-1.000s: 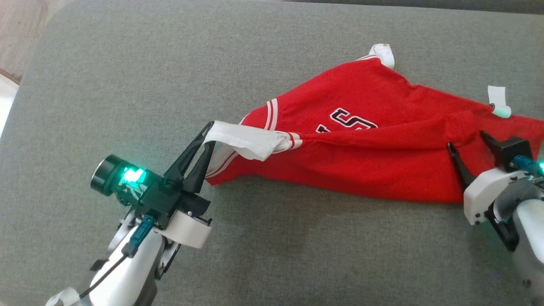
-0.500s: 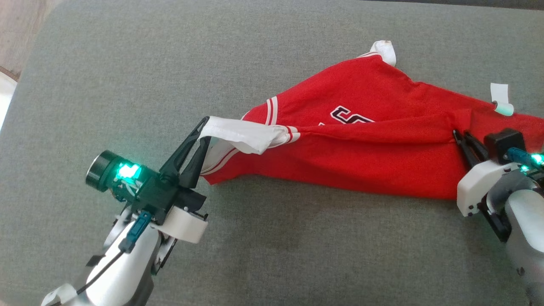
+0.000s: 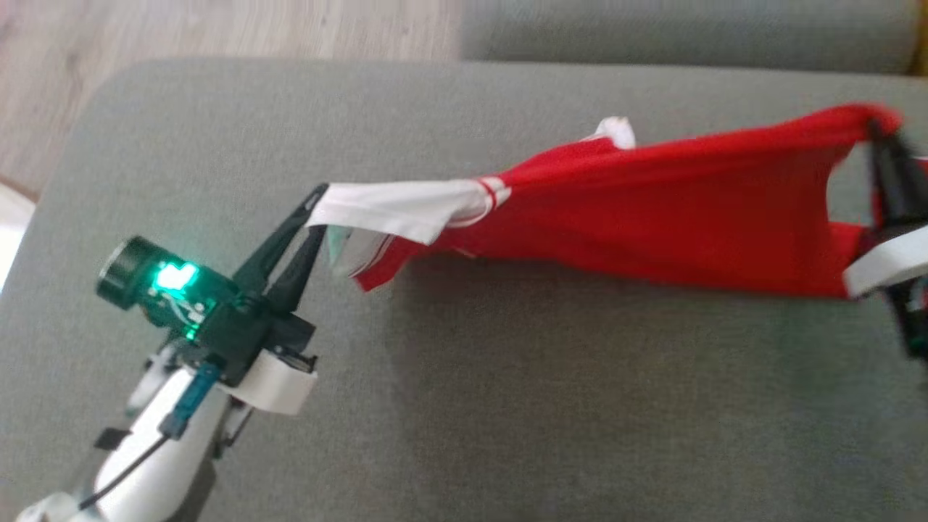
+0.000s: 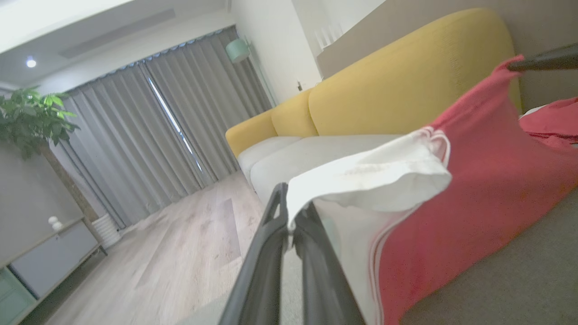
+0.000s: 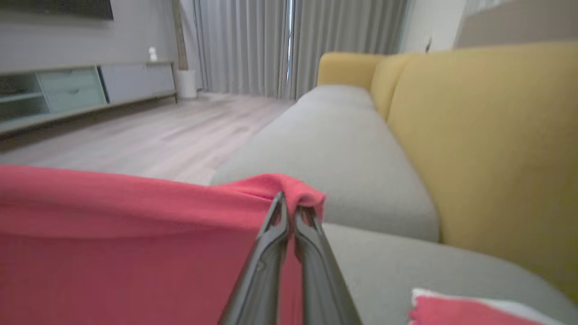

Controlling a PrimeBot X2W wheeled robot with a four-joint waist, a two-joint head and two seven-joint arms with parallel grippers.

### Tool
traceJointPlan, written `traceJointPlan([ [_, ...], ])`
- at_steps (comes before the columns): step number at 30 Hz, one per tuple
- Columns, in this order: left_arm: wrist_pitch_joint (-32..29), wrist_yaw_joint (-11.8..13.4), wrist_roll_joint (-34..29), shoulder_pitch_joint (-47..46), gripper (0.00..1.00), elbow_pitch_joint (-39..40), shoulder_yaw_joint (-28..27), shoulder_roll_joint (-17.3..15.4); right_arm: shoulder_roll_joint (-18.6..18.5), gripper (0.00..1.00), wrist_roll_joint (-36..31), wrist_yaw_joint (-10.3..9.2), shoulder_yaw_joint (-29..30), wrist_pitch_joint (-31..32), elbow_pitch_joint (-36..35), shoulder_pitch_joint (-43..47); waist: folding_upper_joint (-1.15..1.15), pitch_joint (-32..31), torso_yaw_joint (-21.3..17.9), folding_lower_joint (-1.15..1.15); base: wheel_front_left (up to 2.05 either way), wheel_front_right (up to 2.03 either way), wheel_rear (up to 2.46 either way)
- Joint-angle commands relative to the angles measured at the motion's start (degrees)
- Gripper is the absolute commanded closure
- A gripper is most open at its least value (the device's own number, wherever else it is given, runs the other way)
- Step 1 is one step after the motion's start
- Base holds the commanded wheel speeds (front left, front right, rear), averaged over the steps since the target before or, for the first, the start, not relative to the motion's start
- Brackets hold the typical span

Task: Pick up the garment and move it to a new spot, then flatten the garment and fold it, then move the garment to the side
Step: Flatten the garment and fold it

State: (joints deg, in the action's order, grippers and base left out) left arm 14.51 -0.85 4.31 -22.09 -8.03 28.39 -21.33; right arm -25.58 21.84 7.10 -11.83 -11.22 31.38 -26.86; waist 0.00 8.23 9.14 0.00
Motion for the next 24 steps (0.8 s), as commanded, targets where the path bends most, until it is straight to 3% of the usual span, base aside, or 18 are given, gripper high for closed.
traceJointPlan([
  [1,0.49,-0.33,-0.56,-3.95,1.00,2.76,-3.21,-2.86,-2.89,1.00,0.70,0.39,1.55,-0.26,-4.02,0.97,0.00,-3.31,-1.75,0.00,0.00,0.00,0.00],
  [5,0.49,-1.48,-1.59,-6.87,1.00,6.97,-4.29,-5.72,-5.08,1.00,2.07,0.39,8.71,3.11,-15.39,3.63,0.00,-7.13,-3.43,0.00,0.00,0.00,0.00],
  [11,0.22,-3.39,-1.41,-13.30,1.00,12.33,-6.53,-9.42,-5.38,1.00,4.13,0.39,17.40,13.02,-33.03,7.69,0.00,-10.07,-5.68,0.00,0.00,0.00,0.00],
  [15,-1.48,-4.64,-0.42,-19.58,1.00,13.68,-7.89,-11.39,-5.58,1.00,4.92,0.39,20.68,18.28,-40.21,7.16,0.00,-9.71,-6.79,0.00,0.00,0.00,0.00],
  [19,-3.33,-5.90,2.45,-26.65,1.00,9.39,-7.54,-12.41,-5.63,1.00,6.75,0.39,16.72,22.33,-40.40,1.74,0.00,-8.25,-8.25,0.00,0.00,0.00,0.00],
  [24,-4.96,-6.56,4.55,-37.02,1.00,-1.11,-2.90,-14.40,-3.99,1.00,9.18,0.39,7.30,25.39,-30.27,-11.87,0.00,-3.29,-9.68,0.00,0.00,0.00,0.00],
])
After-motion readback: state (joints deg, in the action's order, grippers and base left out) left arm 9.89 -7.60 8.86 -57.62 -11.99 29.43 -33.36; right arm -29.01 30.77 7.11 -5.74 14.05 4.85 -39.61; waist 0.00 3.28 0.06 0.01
